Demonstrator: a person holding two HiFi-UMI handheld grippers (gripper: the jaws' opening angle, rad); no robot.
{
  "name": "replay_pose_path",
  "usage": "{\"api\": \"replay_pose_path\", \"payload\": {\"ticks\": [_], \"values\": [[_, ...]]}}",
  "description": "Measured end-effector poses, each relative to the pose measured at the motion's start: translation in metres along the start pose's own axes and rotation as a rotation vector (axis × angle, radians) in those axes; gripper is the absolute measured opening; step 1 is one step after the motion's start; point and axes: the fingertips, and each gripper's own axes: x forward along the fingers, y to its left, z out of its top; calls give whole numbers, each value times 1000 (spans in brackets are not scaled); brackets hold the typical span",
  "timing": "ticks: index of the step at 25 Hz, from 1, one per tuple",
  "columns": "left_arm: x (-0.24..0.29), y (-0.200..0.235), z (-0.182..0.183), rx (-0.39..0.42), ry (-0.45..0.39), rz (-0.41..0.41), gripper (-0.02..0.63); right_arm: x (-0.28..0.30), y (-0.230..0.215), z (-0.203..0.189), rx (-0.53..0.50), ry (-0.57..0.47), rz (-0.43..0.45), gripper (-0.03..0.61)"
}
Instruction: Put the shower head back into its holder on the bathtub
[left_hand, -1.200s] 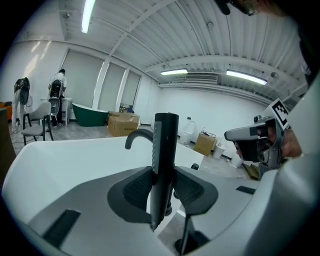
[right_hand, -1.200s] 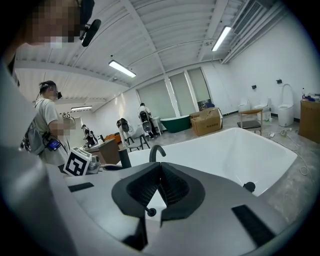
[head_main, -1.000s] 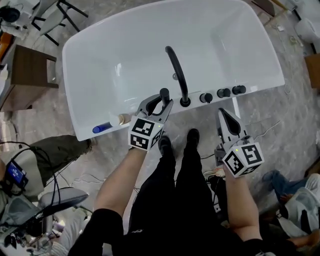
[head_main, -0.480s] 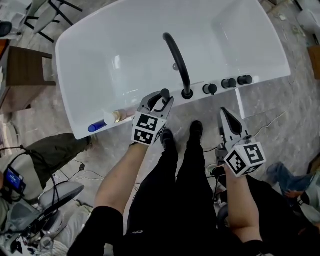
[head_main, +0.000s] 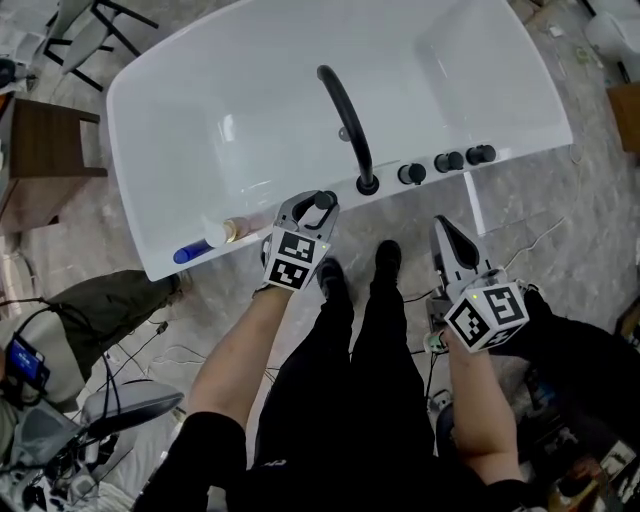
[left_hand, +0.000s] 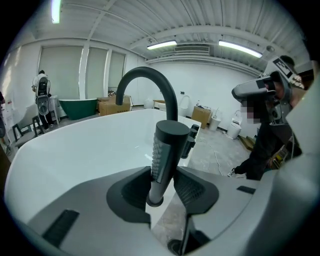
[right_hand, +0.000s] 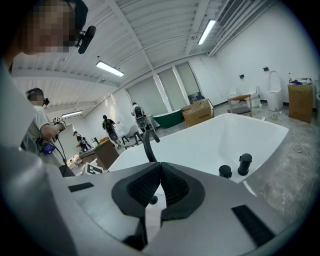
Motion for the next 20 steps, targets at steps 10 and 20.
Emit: {"api": "replay_pose_path", "payload": {"ticks": [10,20], "values": [[-22,-15,24,0,1,-12,244,-26,19,26,12,9,-15,15],[-100,-46,78,-20,-108,9,249,-84,53,71,-20,-57,-26,14]]}}
